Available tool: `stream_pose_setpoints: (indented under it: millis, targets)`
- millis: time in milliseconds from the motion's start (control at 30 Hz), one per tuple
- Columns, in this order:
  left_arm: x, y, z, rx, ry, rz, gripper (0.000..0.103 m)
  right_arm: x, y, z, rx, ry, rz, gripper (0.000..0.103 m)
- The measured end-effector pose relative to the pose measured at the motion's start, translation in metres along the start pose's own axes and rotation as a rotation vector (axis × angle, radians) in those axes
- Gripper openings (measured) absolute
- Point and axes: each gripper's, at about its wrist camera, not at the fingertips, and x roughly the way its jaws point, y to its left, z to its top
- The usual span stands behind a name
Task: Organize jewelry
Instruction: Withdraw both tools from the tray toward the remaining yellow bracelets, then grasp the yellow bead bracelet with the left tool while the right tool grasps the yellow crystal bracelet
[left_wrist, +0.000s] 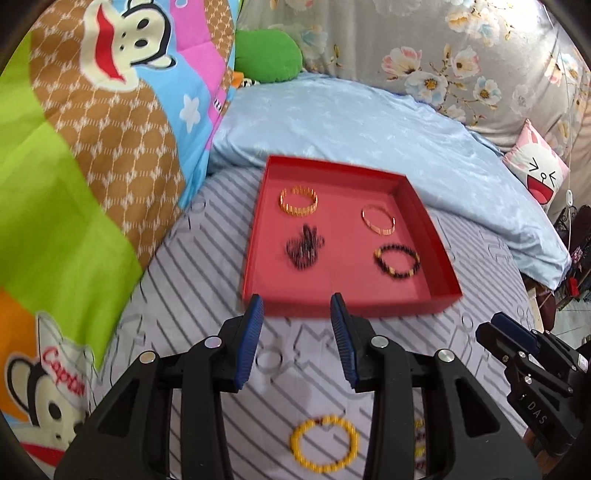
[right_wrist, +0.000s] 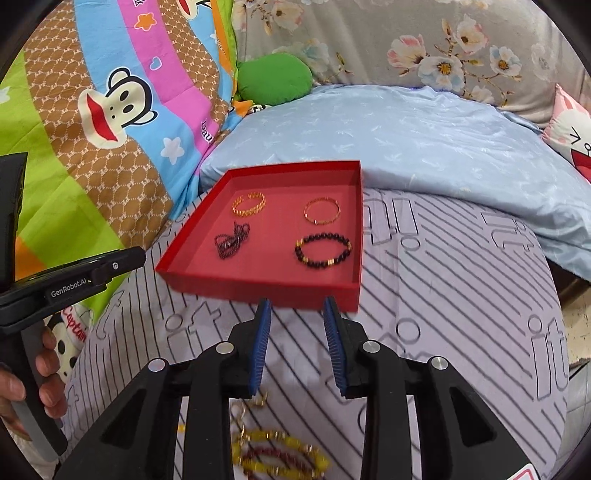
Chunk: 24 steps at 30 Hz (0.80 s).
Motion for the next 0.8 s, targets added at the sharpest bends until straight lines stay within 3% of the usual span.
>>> stream_pose_setpoints:
  millis: [400, 800]
  targets:
    - [0.003, 0.005, -0.082, 0.012, 0.108, 0.024, 0.036, -0.019, -0.006, -0.068, 0.018, 0.071, -0.036, 0.03]
    - [0.019, 0.003, -0.113, 0.021, 0.143, 0.049, 0.036, -0.018, -0.01, -0.104, 0.051, 0.134, -0.03, 0.03]
